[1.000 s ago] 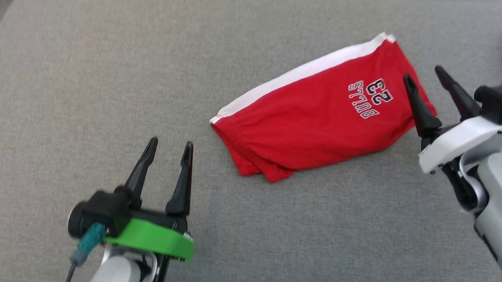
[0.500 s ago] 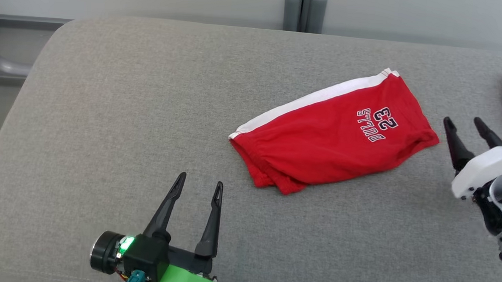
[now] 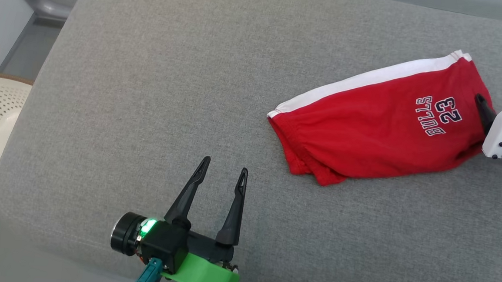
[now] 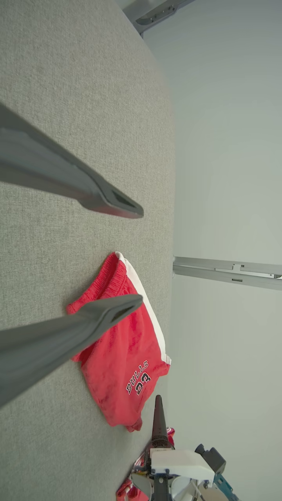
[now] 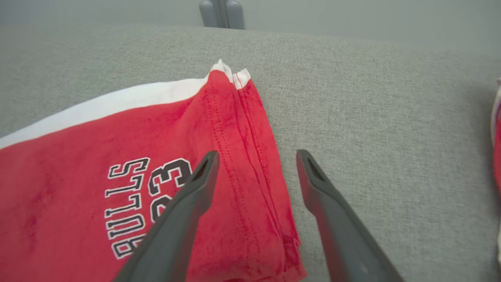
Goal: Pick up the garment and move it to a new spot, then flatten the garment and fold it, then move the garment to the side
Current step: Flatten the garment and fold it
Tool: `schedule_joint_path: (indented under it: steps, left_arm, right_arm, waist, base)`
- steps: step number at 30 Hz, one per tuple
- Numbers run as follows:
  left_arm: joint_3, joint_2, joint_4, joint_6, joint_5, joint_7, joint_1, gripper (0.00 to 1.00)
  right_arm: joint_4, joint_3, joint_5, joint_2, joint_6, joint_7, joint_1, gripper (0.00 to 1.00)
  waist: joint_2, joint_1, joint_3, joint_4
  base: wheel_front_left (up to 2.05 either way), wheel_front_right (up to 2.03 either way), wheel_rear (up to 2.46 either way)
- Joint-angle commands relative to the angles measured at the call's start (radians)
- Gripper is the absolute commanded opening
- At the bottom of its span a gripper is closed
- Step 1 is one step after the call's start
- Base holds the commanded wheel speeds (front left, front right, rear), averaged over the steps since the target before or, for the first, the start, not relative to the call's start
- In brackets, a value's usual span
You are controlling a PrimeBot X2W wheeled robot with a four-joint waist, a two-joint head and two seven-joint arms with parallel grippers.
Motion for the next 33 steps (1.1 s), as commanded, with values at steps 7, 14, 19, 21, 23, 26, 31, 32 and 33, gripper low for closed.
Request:
schedule_joint_path:
  steps: [7, 14, 19, 21, 23, 26, 31, 32, 33]
  left_arm:
    - [-0.021, -0.001, -0.002, 0.021, -0.021, -0.002, -0.045, 1.00]
    - [-0.003, -0.001, -0.001, 0.027, -0.040, -0.002, -0.052, 1.00]
    - [0.029, 0.000, 0.011, 0.024, -0.011, -0.002, -0.029, 1.00]
    - [0.042, 0.000, 0.012, 0.020, 0.000, -0.002, -0.021, 1.00]
    - [0.051, 0.000, 0.013, 0.014, 0.006, -0.002, -0.014, 1.00]
    - [0.062, 0.000, 0.016, 0.007, 0.021, -0.002, -0.006, 1.00]
    - [0.077, 0.000, 0.018, -0.003, 0.039, -0.002, 0.005, 1.00]
    - [0.078, 0.000, 0.019, -0.005, 0.040, -0.002, 0.007, 1.00]
    - [0.081, 0.000, 0.020, -0.007, 0.043, -0.002, 0.008, 1.00]
  right_arm:
    - [0.110, 0.013, -0.017, -0.007, -0.001, 0.027, -0.061, 1.00]
    - [0.153, 0.040, -0.016, 0.017, -0.002, 0.002, -0.045, 0.00]
    - [0.142, 0.055, 0.006, 0.039, -0.002, -0.046, -0.005, 0.00]
    - [0.136, 0.067, 0.008, 0.039, -0.002, -0.062, 0.016, 0.00]
    - [0.127, 0.082, 0.007, 0.035, -0.003, -0.075, 0.036, 0.00]
    - [0.117, 0.100, -0.003, 0.019, -0.003, -0.095, 0.052, 0.00]
    - [0.098, 0.106, 0.004, -0.010, -0.002, -0.123, 0.058, 0.00]
    - [0.096, 0.107, 0.001, -0.017, -0.002, -0.126, 0.057, 0.00]
    - [0.092, 0.107, -0.003, -0.025, -0.002, -0.133, 0.053, 0.00]
  waist:
    - [0.0000, 0.0000, 0.092, 0.062]
    - [0.0000, 0.0000, 0.090, 0.031]
    - [0.0000, 0.0000, 0.050, -0.046]
    - [0.0000, 0.0000, 0.033, -0.081]
    - [0.0000, 0.0000, 0.017, -0.117]
    - [0.0000, 0.0000, -0.001, -0.167]
    - [0.0000, 0.0000, -0.024, -0.234]
    - [0.0000, 0.0000, -0.027, -0.242]
    - [0.0000, 0.0000, -0.031, -0.251]
  base:
    - [0.00, 0.00, 0.00]
    - [0.00, 0.00, 0.00]
    - [0.00, 0.00, 0.00]
    - [0.00, 0.00, 0.00]
    - [0.00, 0.00, 0.00]
    - [0.00, 0.00, 0.00]
    - [0.00, 0.00, 0.00]
    - [0.00, 0.00, 0.00]
    - [0.00, 0.00, 0.00]
